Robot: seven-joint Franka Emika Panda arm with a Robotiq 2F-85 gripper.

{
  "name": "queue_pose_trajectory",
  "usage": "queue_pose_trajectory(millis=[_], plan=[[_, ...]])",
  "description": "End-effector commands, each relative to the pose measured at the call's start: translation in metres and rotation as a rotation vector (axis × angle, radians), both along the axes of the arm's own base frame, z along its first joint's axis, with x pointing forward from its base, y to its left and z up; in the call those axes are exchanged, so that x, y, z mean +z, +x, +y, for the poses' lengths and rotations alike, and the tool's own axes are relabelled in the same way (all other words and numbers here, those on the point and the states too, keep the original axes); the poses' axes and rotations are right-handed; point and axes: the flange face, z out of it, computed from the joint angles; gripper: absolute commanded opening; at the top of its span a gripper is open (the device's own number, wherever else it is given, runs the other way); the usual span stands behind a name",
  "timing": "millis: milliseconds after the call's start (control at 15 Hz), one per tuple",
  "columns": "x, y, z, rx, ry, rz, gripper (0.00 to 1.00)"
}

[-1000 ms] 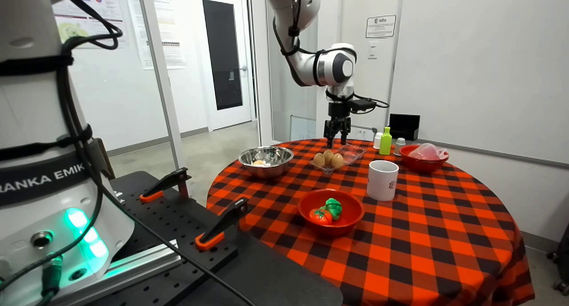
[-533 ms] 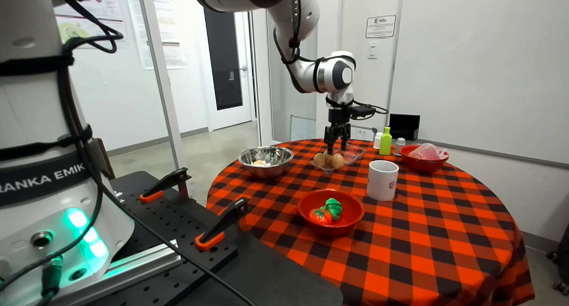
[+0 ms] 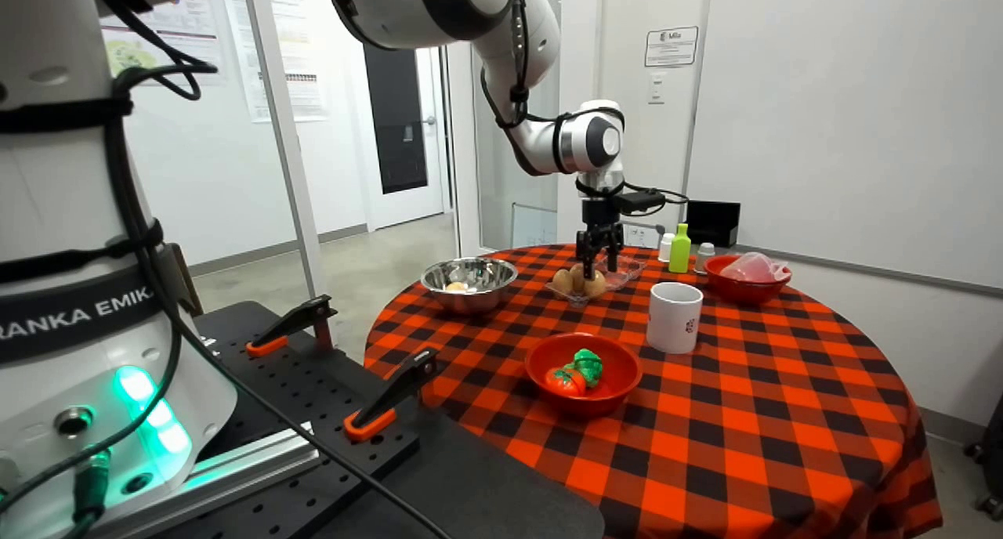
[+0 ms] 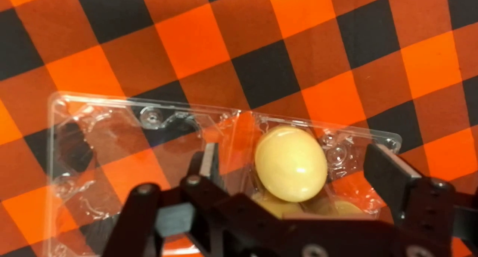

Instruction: Remove the egg from the holder and put it on the table

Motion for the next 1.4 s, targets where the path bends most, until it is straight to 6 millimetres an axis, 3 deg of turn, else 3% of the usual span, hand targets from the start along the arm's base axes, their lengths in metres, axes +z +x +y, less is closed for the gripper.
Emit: queue_pose_trajectory(millis=[0,200,333,400,467,667,867,1067,1333], plan=[[-0.0033,0.0072,0.0030,-0.023,-0.031,0.000,0.97],[-0.0057,0.0080,0.0028,-0.036,-0.026,-0.002,0.98],[-0.0068,0.0082,0.0026,-0.040,-0.028,0.001,0.89],[-0.0077,0.0081,0.0026,-0.042,-0.028,0.003,0.77],[-0.0084,0.0080,0.0028,-0.042,-0.026,0.007,0.71],[-0.0099,0.0075,0.0032,-0.044,-0.026,0.016,0.64],[-0.0115,0.0074,0.0036,-0.046,-0.026,0.022,0.69],[-0.0120,0.0070,0.0038,-0.046,-0.024,0.030,0.82],[-0.0104,0.0073,0.0040,-0.049,-0.018,0.036,0.78]])
